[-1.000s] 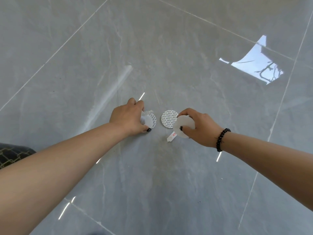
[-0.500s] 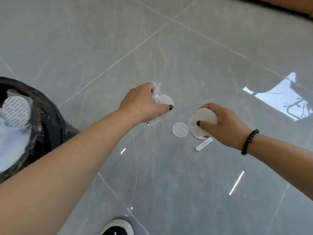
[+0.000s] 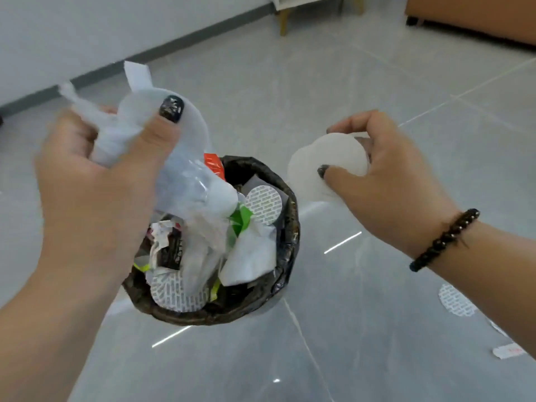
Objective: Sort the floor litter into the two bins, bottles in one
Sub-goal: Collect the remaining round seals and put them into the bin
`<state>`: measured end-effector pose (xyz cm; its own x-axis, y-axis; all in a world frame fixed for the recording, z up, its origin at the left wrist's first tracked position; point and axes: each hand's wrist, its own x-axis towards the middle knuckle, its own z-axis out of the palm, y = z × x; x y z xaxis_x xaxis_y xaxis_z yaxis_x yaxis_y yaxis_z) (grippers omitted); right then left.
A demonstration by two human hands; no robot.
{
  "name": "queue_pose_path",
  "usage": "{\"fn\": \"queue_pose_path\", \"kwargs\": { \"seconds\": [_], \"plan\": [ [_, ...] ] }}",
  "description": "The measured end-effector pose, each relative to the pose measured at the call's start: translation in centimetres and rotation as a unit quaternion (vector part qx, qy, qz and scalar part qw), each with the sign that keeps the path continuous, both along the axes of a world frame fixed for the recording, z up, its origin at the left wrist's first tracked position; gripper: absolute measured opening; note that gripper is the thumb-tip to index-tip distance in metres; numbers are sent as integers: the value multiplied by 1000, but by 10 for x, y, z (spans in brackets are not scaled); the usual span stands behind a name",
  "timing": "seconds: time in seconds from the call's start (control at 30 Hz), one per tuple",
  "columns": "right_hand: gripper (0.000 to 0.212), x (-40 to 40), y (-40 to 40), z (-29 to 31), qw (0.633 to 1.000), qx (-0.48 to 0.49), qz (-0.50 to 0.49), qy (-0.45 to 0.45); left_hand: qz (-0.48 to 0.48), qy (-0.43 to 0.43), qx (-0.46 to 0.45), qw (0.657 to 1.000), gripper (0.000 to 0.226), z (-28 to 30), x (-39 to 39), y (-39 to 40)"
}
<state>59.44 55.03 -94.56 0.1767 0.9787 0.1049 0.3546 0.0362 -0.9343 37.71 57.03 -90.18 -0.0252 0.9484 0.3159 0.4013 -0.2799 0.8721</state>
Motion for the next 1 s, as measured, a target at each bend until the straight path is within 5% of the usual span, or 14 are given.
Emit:
{"fn": "queue_pose_path", "kwargs": {
  "seconds": [0.1, 0.27, 0.37, 0.5, 0.67, 0.87, 1.0],
  "plan": [
    [32, -36, 21, -3, 997, 28, -9, -65, 98, -4, 39, 994, 81, -12, -42, 8],
    [25, -76, 44, -14, 993, 78, -64, -64, 195, -43, 19, 980, 41, -42, -65, -7],
    [19, -88, 49, -29, 990, 15, 17, -139, 210, -63, -6, 976, 38, -56, -70, -9],
    [36, -78, 39, -37, 978, -21, 123, -165, 185, -75, -55, 978, 60, -62, -65, -2],
    [44, -78, 26, -44, 939, -38, 252, -232, 154, 41, -62, 985, 47, -71, -66, -1],
    [46, -78, 32, -56, 899, -22, 215, -382, 116, 260, -74, 956, 34, -95, -56, -13],
    [39, -67, 29, -69, 948, 43, 120, -292, 114, 307, -79, 942, 41, -107, -57, -12]
  ]
}}
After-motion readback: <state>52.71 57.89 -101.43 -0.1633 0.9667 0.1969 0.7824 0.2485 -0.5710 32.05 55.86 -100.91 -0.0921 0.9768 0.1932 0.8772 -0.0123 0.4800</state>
